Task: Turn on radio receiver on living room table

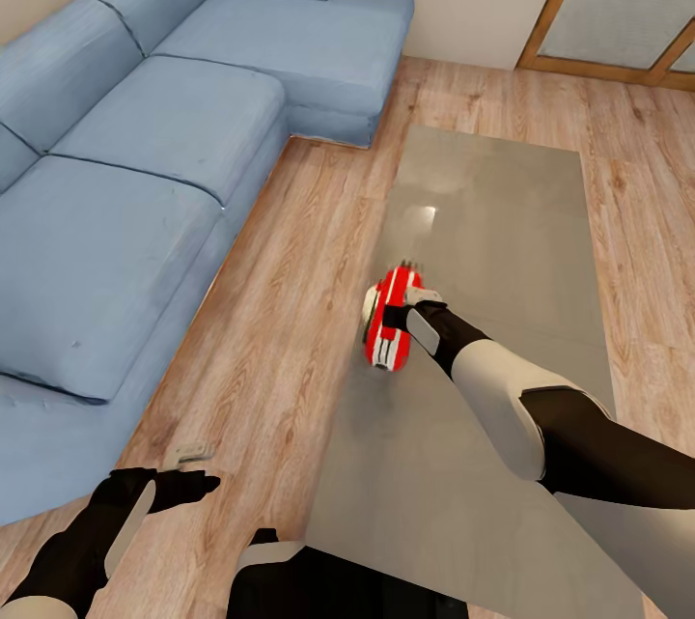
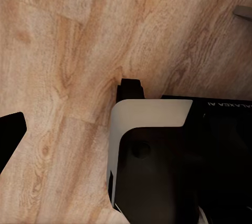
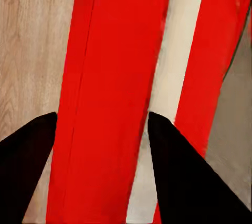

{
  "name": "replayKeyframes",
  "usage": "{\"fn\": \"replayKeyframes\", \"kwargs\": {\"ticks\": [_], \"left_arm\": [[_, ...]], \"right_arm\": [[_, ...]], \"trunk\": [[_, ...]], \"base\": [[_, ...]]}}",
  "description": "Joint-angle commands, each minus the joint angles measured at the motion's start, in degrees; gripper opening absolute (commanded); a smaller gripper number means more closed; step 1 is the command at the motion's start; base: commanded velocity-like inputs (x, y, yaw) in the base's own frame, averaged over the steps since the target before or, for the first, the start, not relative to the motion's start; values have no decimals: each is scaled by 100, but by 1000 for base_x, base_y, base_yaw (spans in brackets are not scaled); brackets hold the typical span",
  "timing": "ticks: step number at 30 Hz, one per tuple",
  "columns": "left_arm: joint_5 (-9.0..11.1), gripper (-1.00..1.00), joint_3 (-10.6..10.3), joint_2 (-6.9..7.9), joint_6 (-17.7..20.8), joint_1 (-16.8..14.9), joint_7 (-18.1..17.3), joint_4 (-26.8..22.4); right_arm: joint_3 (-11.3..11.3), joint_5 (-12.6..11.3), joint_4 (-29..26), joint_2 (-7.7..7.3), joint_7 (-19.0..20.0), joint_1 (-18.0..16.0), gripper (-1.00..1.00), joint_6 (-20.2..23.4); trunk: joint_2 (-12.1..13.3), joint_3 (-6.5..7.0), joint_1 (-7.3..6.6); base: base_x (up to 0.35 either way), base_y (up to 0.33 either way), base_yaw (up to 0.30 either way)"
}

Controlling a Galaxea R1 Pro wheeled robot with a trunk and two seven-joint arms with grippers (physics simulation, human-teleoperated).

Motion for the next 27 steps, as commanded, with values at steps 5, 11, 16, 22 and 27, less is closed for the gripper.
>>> {"fn": "replayKeyframes", "kwargs": {"ticks": [5, 11, 16, 22, 27], "left_arm": [[-2, 100, 0, -6, 0, 0, 0, 0], [-3, 100, 0, -11, 0, 0, 0, 0], [1, 100, 0, -15, 0, 0, 0, 0], [-6, 100, 0, -11, 0, 0, 0, 9], [-6, 100, 0, -17, 0, 0, 0, 9]], "right_arm": [[-3, -25, -1, 0, -4, -1, -100, -9], [2, 20, -9, 0, -31, -1, -100, -17], [57, 90, -124, 0, -41, -1, -100, 35], [74, 697, -4645, 0, -7, 282, -100, 3366], [74, 846, -5372, 0, -7, 490, -100, 3780]], "trunk": [[-1, 0, 0], [-1, 0, 0], [-1, 0, 0], [-1, 0, 0], [-1, 0, 0]], "base": [[0, 0, 0], [0, 0, 0], [0, 0, 0], [0, 0, 0], [0, 0, 0]]}}
